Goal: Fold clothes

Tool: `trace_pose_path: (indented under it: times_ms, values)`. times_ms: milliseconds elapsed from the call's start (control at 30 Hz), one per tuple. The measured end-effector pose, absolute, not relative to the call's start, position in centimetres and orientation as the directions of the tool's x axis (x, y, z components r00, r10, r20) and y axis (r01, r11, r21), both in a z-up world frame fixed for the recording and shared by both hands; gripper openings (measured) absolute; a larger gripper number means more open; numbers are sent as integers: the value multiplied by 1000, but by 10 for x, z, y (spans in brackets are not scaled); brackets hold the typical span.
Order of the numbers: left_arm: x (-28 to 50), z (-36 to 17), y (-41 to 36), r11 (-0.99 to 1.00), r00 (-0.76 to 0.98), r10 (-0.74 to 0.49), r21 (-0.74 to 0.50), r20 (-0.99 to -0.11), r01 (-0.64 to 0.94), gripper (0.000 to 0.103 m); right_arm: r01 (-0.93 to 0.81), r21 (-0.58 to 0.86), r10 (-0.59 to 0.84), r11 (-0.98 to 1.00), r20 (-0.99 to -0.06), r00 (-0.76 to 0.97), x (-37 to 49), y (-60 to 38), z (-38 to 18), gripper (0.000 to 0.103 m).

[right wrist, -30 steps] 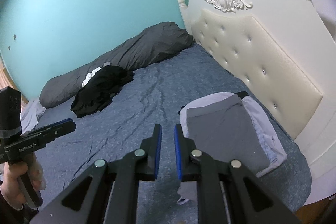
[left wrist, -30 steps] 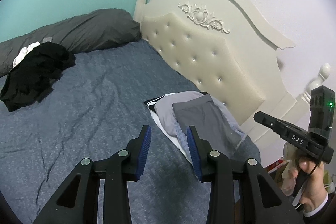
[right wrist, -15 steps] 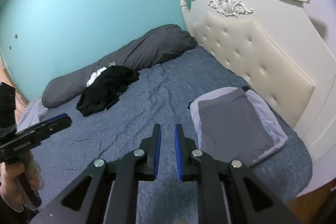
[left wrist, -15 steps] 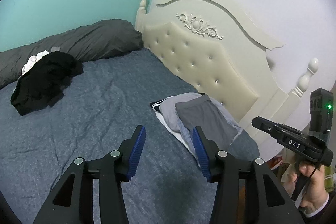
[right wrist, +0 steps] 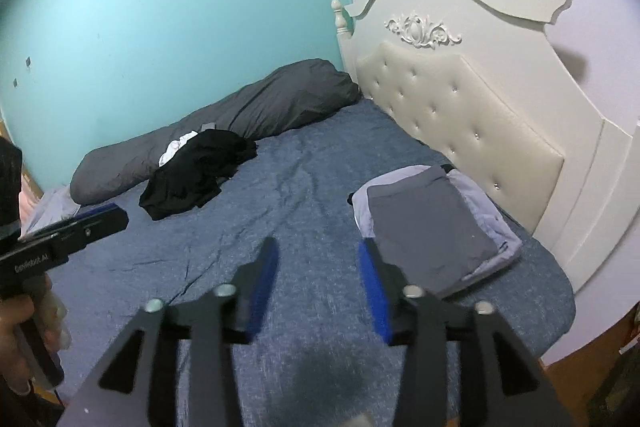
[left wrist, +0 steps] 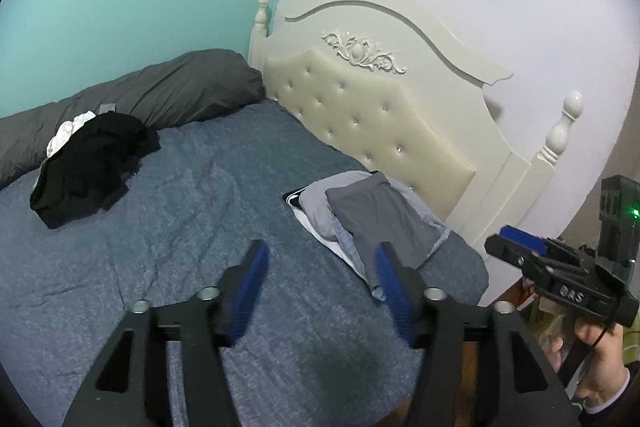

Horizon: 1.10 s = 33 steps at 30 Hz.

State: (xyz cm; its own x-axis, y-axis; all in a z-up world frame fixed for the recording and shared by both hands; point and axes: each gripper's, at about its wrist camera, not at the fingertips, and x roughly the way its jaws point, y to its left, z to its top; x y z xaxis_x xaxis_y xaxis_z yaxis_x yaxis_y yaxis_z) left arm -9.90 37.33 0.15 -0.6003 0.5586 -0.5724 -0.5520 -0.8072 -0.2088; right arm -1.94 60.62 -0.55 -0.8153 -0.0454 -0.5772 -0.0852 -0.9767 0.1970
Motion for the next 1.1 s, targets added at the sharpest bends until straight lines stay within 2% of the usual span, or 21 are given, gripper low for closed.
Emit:
trace_pose_path:
  times_ms: [100,200,333,533,567,633,900,1100]
  values:
    - [-87,4,369,-806,-609,559,-196,-562,-559,69,-92,205,-43,-974,-573,-819,-6,601,-6,65]
    - [-78,5,365,-805,-611,559,-193,-560,-560,76,-100,213,-40,-972,-568,-822,7,596,-7,65]
    - [-64,5,359,-803,-618,562,-184,-550,-566,77,-109,222,-36,-969,-562,-827,24,590,-9,80]
    - [-52,2,355,-797,-612,569,-183,-550,-576,78,-123,208,-14,-970,-558,-830,44,584,-13,86]
    - [-49,1,354,-796,-613,569,-183,-548,-577,81,-124,208,-13,-970,-558,-830,46,583,-14,87]
    - [-46,1,353,-797,-617,568,-179,-544,-577,93,-126,214,-14,-969,-556,-831,52,581,-14,88]
    - [-30,1,347,-806,-643,556,-155,-526,-571,103,-133,218,-10,-967,-551,-834,69,576,-17,89]
    - [-21,-3,343,-806,-645,554,-147,-527,-573,103,-142,208,4,-968,-553,-833,78,572,-19,89]
